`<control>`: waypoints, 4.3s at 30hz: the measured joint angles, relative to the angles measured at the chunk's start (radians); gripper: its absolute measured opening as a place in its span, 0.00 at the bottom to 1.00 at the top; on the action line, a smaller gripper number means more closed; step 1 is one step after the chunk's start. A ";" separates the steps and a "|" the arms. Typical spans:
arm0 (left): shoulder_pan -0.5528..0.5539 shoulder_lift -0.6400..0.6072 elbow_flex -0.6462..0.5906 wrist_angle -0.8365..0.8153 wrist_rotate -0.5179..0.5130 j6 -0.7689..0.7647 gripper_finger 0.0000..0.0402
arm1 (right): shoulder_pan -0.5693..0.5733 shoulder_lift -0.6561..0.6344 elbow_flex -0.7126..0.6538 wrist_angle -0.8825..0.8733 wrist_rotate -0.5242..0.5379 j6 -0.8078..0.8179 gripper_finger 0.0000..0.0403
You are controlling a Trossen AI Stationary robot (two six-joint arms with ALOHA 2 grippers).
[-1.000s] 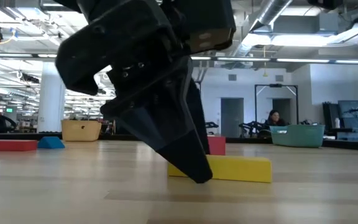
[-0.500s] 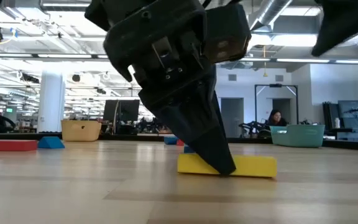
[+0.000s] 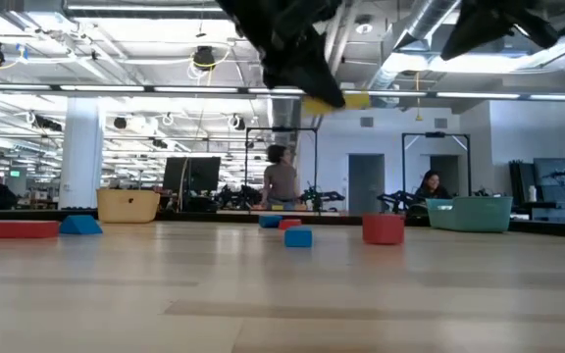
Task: Sort & place blocks by color
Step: Put the yellow block into the light blue bin
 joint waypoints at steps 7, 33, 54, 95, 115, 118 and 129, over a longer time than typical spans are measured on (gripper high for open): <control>0.193 -0.059 0.000 0.069 0.025 0.141 0.21 | -0.323 -0.160 0.001 0.308 -0.258 -0.531 0.07; 0.393 -0.056 0.001 0.191 0.107 0.138 0.21 | -1.029 0.125 0.000 0.689 -1.307 -1.015 0.31; 0.536 -0.200 0.002 0.050 0.295 0.428 0.22 | -0.967 0.348 0.000 1.139 -1.396 -0.638 0.62; 0.488 -0.184 0.001 0.117 0.275 0.366 0.22 | -0.940 0.346 0.019 1.121 -1.357 -0.676 0.13; 0.491 -0.185 0.002 0.001 0.049 0.277 0.55 | -1.099 0.218 0.019 0.435 -0.737 -1.010 0.13; 0.500 -0.185 0.002 -0.027 0.044 0.276 0.56 | -1.136 0.239 0.018 0.298 -0.648 -1.077 0.13; 0.515 -0.185 0.002 -0.047 0.019 0.276 0.56 | -1.197 0.261 -0.109 0.243 -0.638 -1.100 0.13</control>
